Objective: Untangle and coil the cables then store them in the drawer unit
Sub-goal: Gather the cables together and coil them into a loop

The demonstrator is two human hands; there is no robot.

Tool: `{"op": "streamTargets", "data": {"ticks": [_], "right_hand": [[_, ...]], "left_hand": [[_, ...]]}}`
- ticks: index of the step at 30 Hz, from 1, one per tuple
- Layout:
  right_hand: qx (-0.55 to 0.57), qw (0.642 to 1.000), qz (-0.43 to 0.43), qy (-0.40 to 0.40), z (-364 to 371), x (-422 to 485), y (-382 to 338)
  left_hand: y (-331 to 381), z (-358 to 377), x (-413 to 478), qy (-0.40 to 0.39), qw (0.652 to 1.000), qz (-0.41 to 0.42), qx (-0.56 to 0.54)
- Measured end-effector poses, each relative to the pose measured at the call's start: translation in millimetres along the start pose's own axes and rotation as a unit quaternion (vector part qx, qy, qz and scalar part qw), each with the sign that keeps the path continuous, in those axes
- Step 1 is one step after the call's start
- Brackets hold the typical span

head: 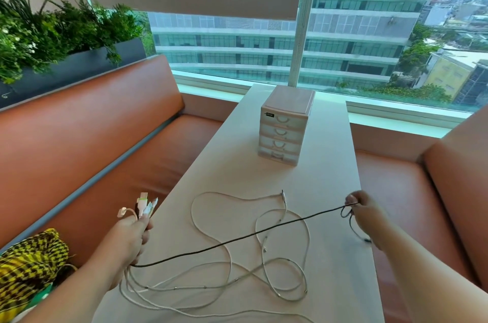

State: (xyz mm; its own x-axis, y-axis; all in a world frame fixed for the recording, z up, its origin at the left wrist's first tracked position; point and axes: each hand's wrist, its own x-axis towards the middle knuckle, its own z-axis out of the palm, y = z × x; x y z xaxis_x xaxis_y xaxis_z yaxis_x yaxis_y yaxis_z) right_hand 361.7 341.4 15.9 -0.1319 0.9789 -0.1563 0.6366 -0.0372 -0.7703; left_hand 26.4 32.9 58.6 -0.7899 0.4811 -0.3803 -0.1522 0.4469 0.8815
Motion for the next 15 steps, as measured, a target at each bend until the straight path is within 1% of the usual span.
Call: {"op": "streamTargets", "data": {"ticks": [2, 3, 5, 8, 9, 11, 13, 15], "right_hand": [[-0.001, 0.998, -0.06, -0.003, -3.3, -6.5, -7.7], [0.003, 0.996, -0.085, -0.019, -2.9, -6.9, -9.6], [-0.006, 0.992, -0.094, -0.08, -1.0, -10.5, -16.1], [-0.084, 0.979, -0.088, -0.162, 8.6, -12.2, -15.5], [-0.104, 0.975, -0.089, -0.173, 12.3, -13.0, -16.4], [-0.131, 0.973, -0.09, -0.169, 21.2, -19.8, -24.3], [-0.144, 0.969, -0.114, -0.169, 34.7, -32.8, -38.7], [-0.132, 0.96, -0.152, -0.196, 50.7, -53.4, -57.7]], "left_hand": [[-1.6, 0.1, -0.4, -0.002, 1.0, -0.003, 0.017], [-2.0, 0.0, -1.5, -0.006, 1.0, -0.006, 0.012], [-1.5, -0.2, -5.1, -0.02, 1.0, -0.011, -0.012], [2.1, 1.3, -10.4, -0.057, 0.995, -0.022, -0.083], [4.1, 2.5, -11.8, -0.07, 0.991, -0.025, -0.112], [8.7, 6.3, -15.6, -0.092, 0.983, -0.025, -0.159], [13.0, 11.4, -19.7, -0.109, 0.975, -0.017, -0.191], [17.9, 16.8, -23.3, -0.128, 0.966, -0.013, -0.225]]}}
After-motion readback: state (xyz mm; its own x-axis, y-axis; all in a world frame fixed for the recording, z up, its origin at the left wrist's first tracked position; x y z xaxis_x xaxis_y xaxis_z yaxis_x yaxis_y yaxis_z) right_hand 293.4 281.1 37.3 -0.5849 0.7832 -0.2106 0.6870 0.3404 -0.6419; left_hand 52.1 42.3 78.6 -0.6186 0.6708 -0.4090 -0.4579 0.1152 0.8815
